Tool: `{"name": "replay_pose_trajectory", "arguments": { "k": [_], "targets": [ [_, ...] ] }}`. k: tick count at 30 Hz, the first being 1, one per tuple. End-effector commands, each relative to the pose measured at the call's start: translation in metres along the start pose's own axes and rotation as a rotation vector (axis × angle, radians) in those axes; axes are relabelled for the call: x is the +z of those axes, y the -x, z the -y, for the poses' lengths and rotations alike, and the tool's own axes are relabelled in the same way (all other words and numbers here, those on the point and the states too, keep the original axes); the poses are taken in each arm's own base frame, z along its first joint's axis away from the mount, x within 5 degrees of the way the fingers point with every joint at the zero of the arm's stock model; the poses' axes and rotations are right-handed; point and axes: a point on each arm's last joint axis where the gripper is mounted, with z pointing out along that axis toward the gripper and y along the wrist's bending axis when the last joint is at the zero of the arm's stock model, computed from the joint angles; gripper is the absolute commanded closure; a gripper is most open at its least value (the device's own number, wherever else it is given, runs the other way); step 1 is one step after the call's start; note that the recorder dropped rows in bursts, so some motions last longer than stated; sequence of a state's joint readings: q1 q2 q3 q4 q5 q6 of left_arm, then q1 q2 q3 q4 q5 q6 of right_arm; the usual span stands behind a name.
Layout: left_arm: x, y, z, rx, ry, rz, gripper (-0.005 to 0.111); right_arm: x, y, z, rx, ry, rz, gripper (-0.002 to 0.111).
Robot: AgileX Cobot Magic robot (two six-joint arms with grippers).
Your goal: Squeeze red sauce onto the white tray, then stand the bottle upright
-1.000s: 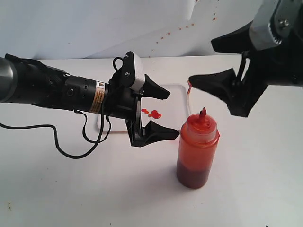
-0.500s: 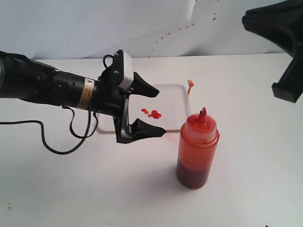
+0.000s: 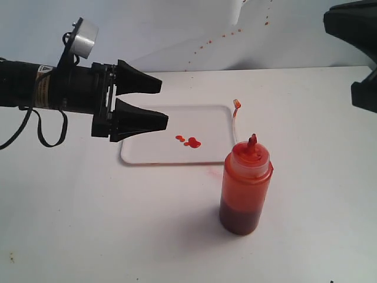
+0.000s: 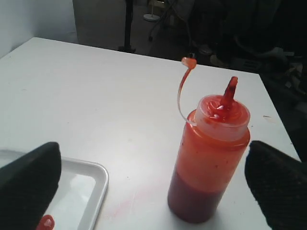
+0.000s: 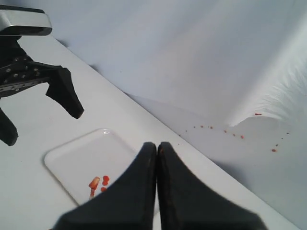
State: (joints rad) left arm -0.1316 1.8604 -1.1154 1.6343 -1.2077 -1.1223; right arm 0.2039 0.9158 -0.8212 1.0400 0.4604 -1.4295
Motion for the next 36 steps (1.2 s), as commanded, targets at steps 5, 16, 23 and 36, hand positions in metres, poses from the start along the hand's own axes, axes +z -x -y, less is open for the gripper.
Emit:
{"name": "replay_pose_trajectory", "arguments": {
  "k": [5,16,23,36],
  "targets": [
    [-0.002,0.004,0.001,-0.042,0.006,0.04,0.009,-0.001,0.0,0.001,0.052,-0.009,-0.003,0.108],
    [-0.003,0.013,-0.003,-0.108,0.049,0.138,0.095,-0.041,0.011,-0.012,0.021,-0.056,0.104,0.108],
    [-0.006,0.022,0.001,-0.092,0.053,0.15,0.107,-0.081,-0.01,-0.029,0.12,-0.195,0.207,0.108],
    [-0.037,0.027,0.055,-0.137,0.277,0.471,0.107,-0.14,-0.064,-0.055,0.261,-0.489,0.478,0.108]
  ]
}}
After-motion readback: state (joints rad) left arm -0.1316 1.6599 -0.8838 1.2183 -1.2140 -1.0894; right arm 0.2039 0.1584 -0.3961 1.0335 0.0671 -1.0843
